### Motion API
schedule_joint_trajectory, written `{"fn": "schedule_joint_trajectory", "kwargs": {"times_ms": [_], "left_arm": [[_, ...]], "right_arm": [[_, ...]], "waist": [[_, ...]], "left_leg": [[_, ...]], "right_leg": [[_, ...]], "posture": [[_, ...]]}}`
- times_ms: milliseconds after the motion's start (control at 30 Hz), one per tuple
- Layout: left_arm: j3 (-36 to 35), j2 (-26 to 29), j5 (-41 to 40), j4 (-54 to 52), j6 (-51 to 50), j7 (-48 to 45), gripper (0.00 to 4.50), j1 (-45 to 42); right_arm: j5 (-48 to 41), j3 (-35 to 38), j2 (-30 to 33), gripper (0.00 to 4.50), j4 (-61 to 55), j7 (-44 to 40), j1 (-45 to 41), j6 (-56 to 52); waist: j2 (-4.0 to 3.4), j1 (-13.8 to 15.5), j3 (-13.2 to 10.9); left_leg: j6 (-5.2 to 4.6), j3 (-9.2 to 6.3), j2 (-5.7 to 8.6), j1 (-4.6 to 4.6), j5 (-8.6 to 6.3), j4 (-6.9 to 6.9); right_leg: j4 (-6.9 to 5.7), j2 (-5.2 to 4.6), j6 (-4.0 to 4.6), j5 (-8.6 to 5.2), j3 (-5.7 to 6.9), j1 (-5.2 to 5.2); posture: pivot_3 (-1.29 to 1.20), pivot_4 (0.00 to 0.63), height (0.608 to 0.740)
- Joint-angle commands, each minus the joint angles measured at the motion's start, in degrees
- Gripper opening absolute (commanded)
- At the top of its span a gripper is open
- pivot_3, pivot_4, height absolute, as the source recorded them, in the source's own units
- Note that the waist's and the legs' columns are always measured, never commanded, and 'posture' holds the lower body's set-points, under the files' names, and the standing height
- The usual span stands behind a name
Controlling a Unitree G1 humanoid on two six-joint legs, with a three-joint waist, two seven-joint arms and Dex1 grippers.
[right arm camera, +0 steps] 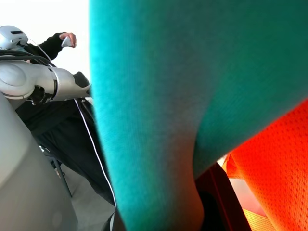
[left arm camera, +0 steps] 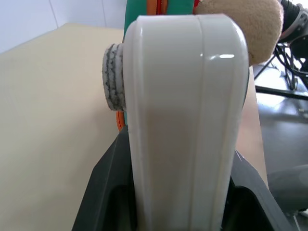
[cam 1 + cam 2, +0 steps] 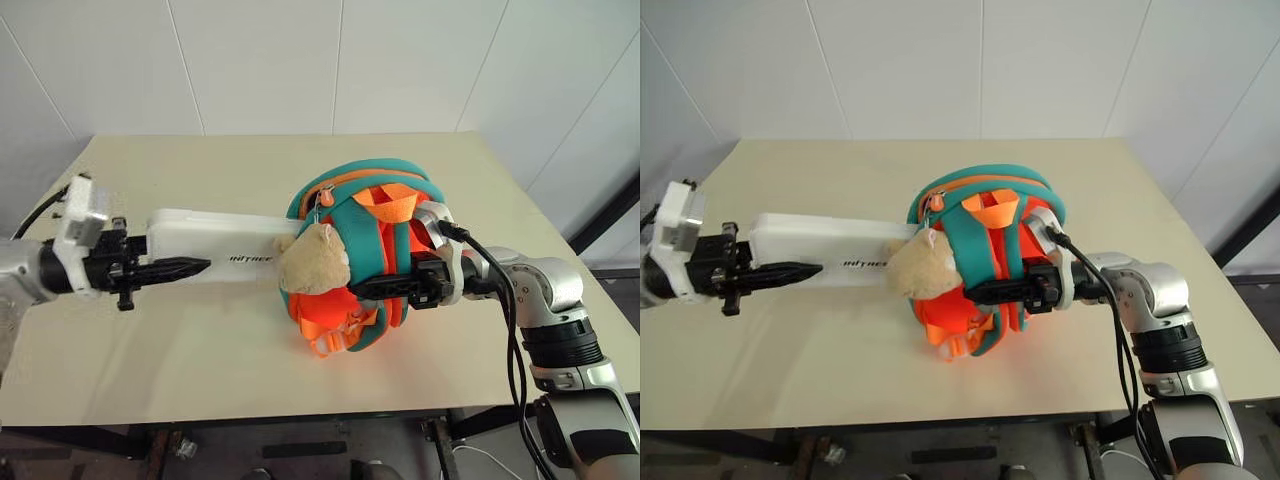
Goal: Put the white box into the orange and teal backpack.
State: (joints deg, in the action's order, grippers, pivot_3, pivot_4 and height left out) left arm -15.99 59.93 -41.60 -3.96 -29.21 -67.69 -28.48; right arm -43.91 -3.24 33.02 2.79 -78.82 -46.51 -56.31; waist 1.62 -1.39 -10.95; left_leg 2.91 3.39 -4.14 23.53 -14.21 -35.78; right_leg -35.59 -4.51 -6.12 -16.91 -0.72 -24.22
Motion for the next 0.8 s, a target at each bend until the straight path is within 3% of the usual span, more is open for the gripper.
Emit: {"fn": "schedule_joint_trajectory", "kwargs": {"times_ms": [33,167,467,600,733,767,800], "left_arm": [[6.4,-1.8,5.6,1.1,0.7,2.2,1.35,-6.9],[15.0,-7.3,9.7,0.4,-5.4,6.8,1.35,-17.2],[27.2,-21.9,13.0,0.8,-9.3,6.1,1.35,-26.7],[27.9,-27.4,16.1,4.8,-6.5,7.7,1.35,-27.1],[26.8,-29.4,18.5,6.7,-5.1,9.4,1.35,-25.6],[26.5,-29.4,18.6,6.6,-5.0,9.3,2.07,-25.1],[26.2,-29.2,18.9,6.3,-4.5,9.2,2.32,-24.7]], "right_arm": [[-1.8,1.4,-0.1,0.02,-2.6,0.9,-0.1,-0.2],[-2.7,1.6,-0.2,0.02,-3.8,2.0,0.7,-0.5],[-3.7,2.1,-0.9,0.02,-5.3,4.6,1.6,-0.6],[-4.4,2.5,-2.0,0.02,-6.7,6.2,2.1,-0.6],[-5.3,2.9,-2.4,0.02,-8.1,7.4,2.6,-0.8],[-5.5,2.9,-2.5,0.0,-8.3,7.7,2.7,-0.8],[-5.6,3.0,-2.5,0.0,-8.4,7.9,2.8,-0.8]], "waist": [[0.0,0.0,0.0],[0.0,0.1,0.0],[0.0,0.0,0.0],[0.0,0.1,0.0],[0.0,0.2,0.0],[0.0,0.2,0.0],[0.0,0.2,0.0]], "left_leg": [[-0.02,0.0,0.0,0.03,-0.01,-0.08],[-0.08,0.0,0.0,0.17,-0.04,-0.35],[-0.11,0.0,-0.01,0.66,-0.01,-0.61],[-0.12,0.0,0.02,0.66,-0.02,-0.7],[-0.14,0.0,0.02,0.67,-0.03,-0.84],[-0.15,0.0,0.02,0.67,-0.03,-0.89],[-0.15,0.0,0.03,0.67,-0.04,-0.96]], "right_leg": [[-0.02,0.02,-0.03,0.01,0.0,0.0],[-0.1,0.06,-0.17,0.09,-0.06,-0.02],[-0.36,0.13,-0.45,0.13,-0.25,-0.42],[-0.39,0.13,-0.52,0.09,-0.3,-0.4],[-0.38,0.13,-0.54,0.1,-0.33,-0.39],[-0.38,0.13,-0.54,0.1,-0.35,-0.39],[-0.38,0.13,-0.54,0.1,-0.37,-0.39]], "posture": [[0.0,0.15,0.74],[0.0,0.15,0.74],[0.0,0.15,0.74],[0.0,0.15,0.74],[0.0,0.15,0.74],[0.0,0.15,0.74],[0.0,0.15,0.74]]}}
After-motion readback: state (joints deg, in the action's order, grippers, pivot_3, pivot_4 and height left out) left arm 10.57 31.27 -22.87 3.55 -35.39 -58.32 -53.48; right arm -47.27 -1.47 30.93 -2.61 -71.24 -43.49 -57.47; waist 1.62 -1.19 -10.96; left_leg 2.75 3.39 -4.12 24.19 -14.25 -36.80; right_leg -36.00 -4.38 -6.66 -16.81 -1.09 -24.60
